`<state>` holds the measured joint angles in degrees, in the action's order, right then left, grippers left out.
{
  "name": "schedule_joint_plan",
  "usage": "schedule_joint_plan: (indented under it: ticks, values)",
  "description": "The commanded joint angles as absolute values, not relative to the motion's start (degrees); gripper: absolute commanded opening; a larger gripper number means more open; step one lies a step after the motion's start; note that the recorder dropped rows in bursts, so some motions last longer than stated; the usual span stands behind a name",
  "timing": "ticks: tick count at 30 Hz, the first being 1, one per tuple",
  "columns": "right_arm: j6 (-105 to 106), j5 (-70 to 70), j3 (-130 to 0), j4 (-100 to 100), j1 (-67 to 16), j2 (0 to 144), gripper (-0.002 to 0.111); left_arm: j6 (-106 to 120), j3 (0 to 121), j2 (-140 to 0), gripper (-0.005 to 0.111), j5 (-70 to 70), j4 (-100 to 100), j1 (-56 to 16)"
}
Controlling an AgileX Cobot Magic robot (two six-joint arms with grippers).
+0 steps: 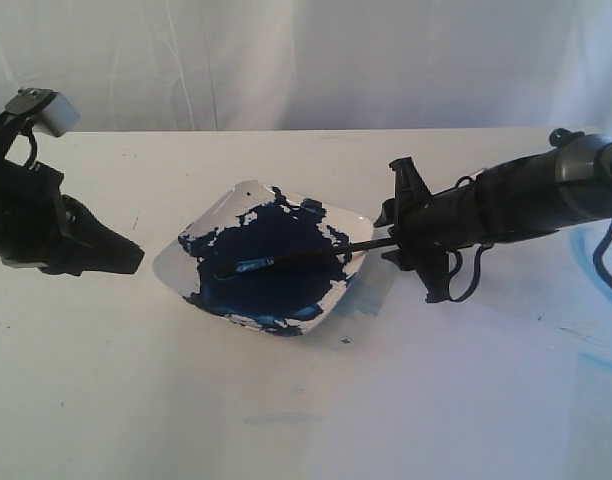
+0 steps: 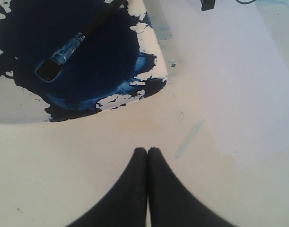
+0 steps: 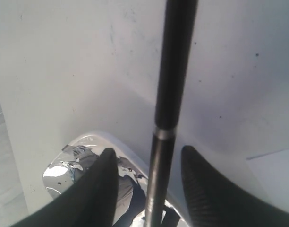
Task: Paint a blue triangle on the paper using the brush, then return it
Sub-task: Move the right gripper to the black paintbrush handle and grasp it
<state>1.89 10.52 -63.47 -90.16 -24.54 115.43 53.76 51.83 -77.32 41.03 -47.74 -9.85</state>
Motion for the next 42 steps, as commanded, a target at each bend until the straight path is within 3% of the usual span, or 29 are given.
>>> schedule_joint_plan:
  ticks: [1, 18, 29, 38, 42]
  values:
    - [2.3, 9.1, -64.0, -90.9, -24.7, 115.7, 0.041, 54.2, 52.0, -77.3, 0.000, 42.0, -48.7, -10.1]
    - [2.2, 9.0, -64.9, -93.1, -24.7, 117.8, 0.041, 54.2, 52.0, -77.3, 0.000, 42.0, -48.7, -10.1]
    - [2.2, 9.4, -65.5, -95.4, -24.7, 119.0, 0.023, 54.2, 52.0, -77.3, 0.000, 42.0, -48.7, -10.1]
    - [2.2, 8.7, -65.5, -95.7, -24.7, 119.0, 0.001, 54.2, 52.0, -77.3, 0.000, 42.0, -48.7, -10.1]
    - [2.2, 8.5, -65.5, -96.0, -24.7, 119.0, 0.000, 54.2, 52.0, -77.3, 0.000, 42.0, -48.7, -10.1]
